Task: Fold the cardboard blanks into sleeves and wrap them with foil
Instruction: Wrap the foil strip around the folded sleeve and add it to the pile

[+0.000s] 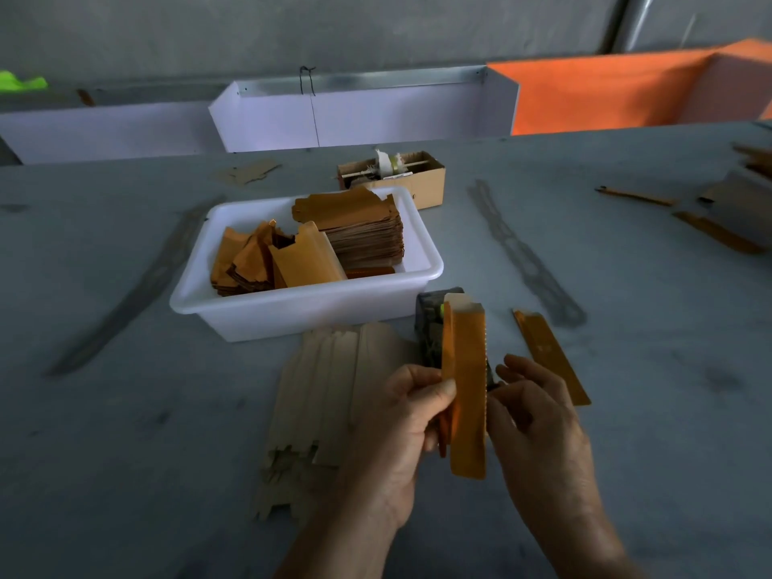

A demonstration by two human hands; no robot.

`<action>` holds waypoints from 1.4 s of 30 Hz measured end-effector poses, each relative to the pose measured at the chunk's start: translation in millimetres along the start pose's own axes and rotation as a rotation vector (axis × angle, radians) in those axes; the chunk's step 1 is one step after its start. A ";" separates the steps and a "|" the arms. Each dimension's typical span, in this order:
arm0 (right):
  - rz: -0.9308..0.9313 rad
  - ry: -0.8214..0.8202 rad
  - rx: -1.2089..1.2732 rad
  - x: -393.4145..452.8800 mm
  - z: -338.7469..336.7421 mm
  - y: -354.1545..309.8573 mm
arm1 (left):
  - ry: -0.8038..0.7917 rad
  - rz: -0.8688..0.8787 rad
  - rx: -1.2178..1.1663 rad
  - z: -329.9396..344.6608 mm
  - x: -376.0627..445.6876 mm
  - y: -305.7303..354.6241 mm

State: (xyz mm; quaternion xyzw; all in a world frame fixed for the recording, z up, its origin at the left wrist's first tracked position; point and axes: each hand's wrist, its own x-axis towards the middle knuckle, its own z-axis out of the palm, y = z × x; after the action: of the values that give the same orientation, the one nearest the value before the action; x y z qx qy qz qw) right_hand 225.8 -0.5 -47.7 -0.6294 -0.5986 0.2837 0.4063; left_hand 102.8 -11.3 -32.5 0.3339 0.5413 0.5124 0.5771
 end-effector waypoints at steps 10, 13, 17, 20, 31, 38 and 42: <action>-0.048 0.082 0.063 -10.8 8.6 3.7 | 0.046 0.081 0.288 5.1 2.0 -0.6; -0.067 0.090 0.011 -8.9 8.1 1.2 | 0.077 0.095 0.360 7.0 3.4 -0.1; -0.157 0.054 -0.127 -3.2 5.4 -1.1 | 0.093 0.084 0.401 9.2 4.9 1.0; -0.145 0.066 -0.150 -3.8 -4.9 2.7 | 0.079 0.047 0.370 8.8 3.8 7.1; -0.054 -0.416 0.392 0.8 -58.9 -34.7 | -0.023 -0.073 0.022 3.3 -17.3 22.5; -0.170 -0.327 0.142 -1.5 -46.9 -41.3 | -0.015 -0.049 0.055 3.2 -24.6 24.3; -0.115 -0.277 0.134 -1.5 -44.8 -42.4 | -0.043 -0.035 0.047 2.6 -28.0 25.2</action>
State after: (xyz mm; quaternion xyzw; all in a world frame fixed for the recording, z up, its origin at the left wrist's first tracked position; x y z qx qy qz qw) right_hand 241.3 -11.7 10.9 -0.5206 -0.6637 0.3831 0.3765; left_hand 102.6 -31.2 -0.4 0.3487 0.5465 0.4822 0.5893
